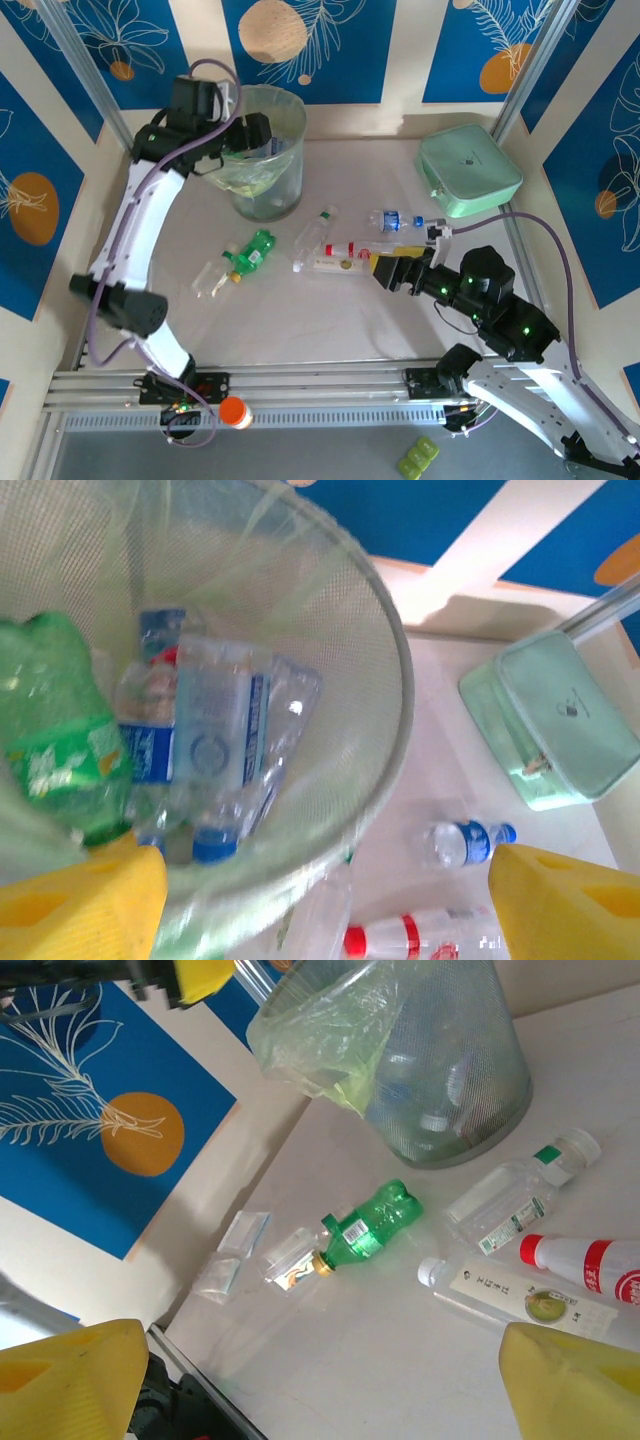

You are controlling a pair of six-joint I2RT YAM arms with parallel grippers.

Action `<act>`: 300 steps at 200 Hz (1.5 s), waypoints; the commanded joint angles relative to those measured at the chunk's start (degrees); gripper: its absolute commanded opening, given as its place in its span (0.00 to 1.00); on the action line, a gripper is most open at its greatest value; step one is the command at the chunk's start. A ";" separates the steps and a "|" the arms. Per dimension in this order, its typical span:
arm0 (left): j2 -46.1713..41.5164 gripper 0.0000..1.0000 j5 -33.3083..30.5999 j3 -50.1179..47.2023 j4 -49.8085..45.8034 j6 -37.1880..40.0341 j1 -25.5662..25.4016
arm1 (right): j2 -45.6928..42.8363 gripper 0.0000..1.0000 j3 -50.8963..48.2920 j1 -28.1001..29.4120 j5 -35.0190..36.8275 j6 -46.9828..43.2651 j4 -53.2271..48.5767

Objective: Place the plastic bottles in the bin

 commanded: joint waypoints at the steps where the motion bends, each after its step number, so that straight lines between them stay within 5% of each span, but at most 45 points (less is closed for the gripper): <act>1: -8.55 0.83 -3.73 -10.73 4.60 -0.16 -0.17 | -0.09 0.91 -0.43 -0.19 -1.57 0.09 -0.22; 65: -25.05 0.84 -0.67 -39.70 10.27 0.77 -0.14 | -0.54 0.90 -2.81 -0.19 -2.70 0.34 -1.32; 116: -24.09 0.84 0.43 -52.39 10.79 5.64 -1.20 | -0.80 0.90 -4.32 -0.19 -2.50 0.50 -0.35; 226: -2.90 0.96 -1.06 -52.01 20.94 0.10 -1.92 | -2.84 0.91 -7.01 -0.88 -4.54 0.33 4.80; 300: 1.69 0.91 3.45 -56.35 30.06 -2.79 -1.93 | -5.17 0.91 -7.30 -3.07 -5.75 0.06 2.90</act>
